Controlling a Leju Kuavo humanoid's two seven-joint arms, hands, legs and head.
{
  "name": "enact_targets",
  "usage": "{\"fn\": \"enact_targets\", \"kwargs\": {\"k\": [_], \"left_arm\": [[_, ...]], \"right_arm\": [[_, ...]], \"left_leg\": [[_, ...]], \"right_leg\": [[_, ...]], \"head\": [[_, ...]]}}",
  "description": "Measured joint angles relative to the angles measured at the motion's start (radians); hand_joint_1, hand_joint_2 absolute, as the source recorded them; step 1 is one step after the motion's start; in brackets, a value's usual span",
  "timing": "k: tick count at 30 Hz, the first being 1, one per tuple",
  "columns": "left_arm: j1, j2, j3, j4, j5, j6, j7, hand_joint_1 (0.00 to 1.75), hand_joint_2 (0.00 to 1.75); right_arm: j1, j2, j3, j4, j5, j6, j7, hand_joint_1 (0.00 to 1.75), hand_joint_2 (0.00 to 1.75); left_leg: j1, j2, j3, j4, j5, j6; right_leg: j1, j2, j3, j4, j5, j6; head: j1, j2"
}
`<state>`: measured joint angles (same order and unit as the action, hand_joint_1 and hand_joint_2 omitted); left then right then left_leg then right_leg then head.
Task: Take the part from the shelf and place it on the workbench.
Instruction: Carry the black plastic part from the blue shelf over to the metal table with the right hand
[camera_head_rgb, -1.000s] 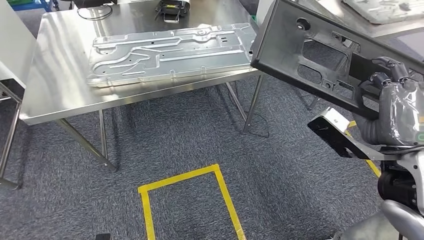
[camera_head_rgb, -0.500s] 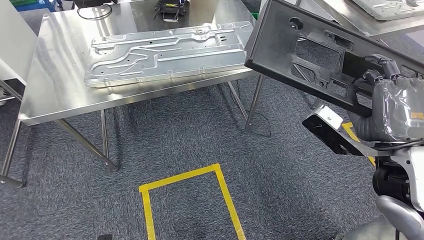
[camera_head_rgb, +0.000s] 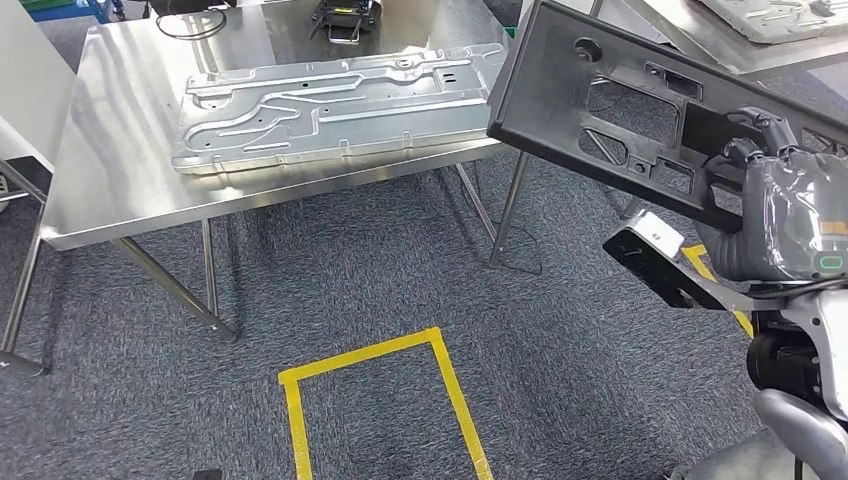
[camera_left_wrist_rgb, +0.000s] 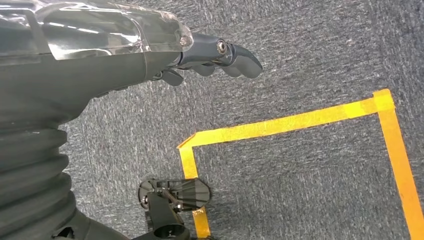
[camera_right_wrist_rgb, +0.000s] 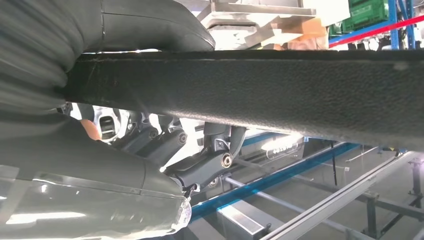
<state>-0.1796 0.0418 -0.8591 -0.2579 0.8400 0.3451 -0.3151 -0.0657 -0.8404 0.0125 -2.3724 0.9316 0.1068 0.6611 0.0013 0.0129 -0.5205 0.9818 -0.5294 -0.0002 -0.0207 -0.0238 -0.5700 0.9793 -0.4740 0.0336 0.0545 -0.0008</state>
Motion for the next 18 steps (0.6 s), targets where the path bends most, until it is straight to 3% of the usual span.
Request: {"fn": "enact_targets", "kwargs": {"k": [2,6,7,9,11,12,14,15,17,18], "left_arm": [[0.0,0.0,0.0,0.0,0.0,0.0,0.002,0.0,1.75],[-0.002,-0.001,0.0,-0.001,0.0,0.0,0.004,0.0,1.75],[-0.003,-0.003,0.0,-0.002,0.0,0.0,0.005,0.0,1.75],[-0.004,-0.005,0.0,-0.002,0.0,0.0,0.006,0.0,1.75],[-0.003,-0.005,0.0,-0.002,0.0,0.0,0.006,0.0,1.75],[-0.001,-0.006,0.0,-0.002,0.001,0.0,0.006,0.0,1.75],[0.0,-0.006,0.0,-0.002,0.001,0.0,0.006,0.0,1.75],[0.0,-0.003,0.0,-0.002,0.001,0.0,0.006,0.0,1.75],[0.0,0.001,0.0,-0.002,0.002,0.0,0.005,0.0,1.75],[0.0,0.002,0.0,-0.002,0.002,0.001,0.005,0.0,1.75]], "right_arm": [[-0.004,0.0,0.001,0.0,0.0,0.001,0.0,1.75,1.75],[-0.012,-0.007,0.006,0.0,-0.002,0.001,0.0,1.75,1.75],[-0.015,-0.009,0.007,0.001,-0.002,0.001,0.0,1.75,1.75],[-0.02,-0.009,0.008,0.002,-0.002,0.001,0.0,1.75,1.75],[-0.019,-0.008,0.014,0.005,-0.002,0.002,0.0,1.75,1.75],[-0.02,-0.008,0.017,0.006,-0.001,0.002,0.0,1.75,1.75],[-0.02,-0.007,0.025,0.008,0.0,0.002,0.0,1.75,1.75],[-0.021,-0.006,0.028,0.009,0.001,0.002,0.0,1.75,1.75],[-0.021,-0.004,0.033,0.01,0.001,0.002,0.0,1.75,1.75],[-0.021,-0.004,0.034,0.011,0.001,0.002,0.0,1.75,1.75]], "left_leg": [[0.0,0.0,0.0,0.0,-0.001,0.001],[0.004,0.003,0.029,-0.052,0.025,0.028],[0.008,0.004,0.042,-0.072,0.034,0.031],[0.008,0.005,0.053,-0.084,0.036,0.032],[0.009,0.001,0.058,-0.082,0.031,0.026],[0.011,-0.001,0.061,-0.079,0.025,0.019],[0.019,-0.007,0.063,-0.062,0.007,0.001],[0.021,-0.009,0.06,-0.045,-0.007,-0.01],[0.019,-0.009,0.051,-0.018,-0.029,-0.028],[0.019,-0.007,0.05,-0.011,-0.036,-0.033]], "right_leg": [[-0.001,0.0,0.0,-0.001,0.001,0.0],[-0.005,0.005,0.001,-0.003,-0.003,0.015],[-0.006,0.011,-0.014,0.031,-0.021,0.016],[-0.011,0.02,-0.074,0.148,-0.067,0.024],[-0.022,0.021,-0.122,0.222,-0.075,0.036],[-0.028,0.02,-0.123,0.209,-0.052,0.043],[-0.043,0.016,-0.082,0.107,0.013,0.064],[-0.046,0.016,-0.06,0.06,0.03,0.069],[-0.046,0.018,-0.045,0.03,0.022,0.055],[-0.043,0.022,-0.048,0.036,0.014,0.039]], "head": [[0.0,0.0],[-0.002,0.0],[0.0,0.0],[0.009,0.0],[0.016,0.0],[0.018,0.0],[0.022,0.0],[0.027,0.0],[0.03,0.0],[0.027,0.0]]}}
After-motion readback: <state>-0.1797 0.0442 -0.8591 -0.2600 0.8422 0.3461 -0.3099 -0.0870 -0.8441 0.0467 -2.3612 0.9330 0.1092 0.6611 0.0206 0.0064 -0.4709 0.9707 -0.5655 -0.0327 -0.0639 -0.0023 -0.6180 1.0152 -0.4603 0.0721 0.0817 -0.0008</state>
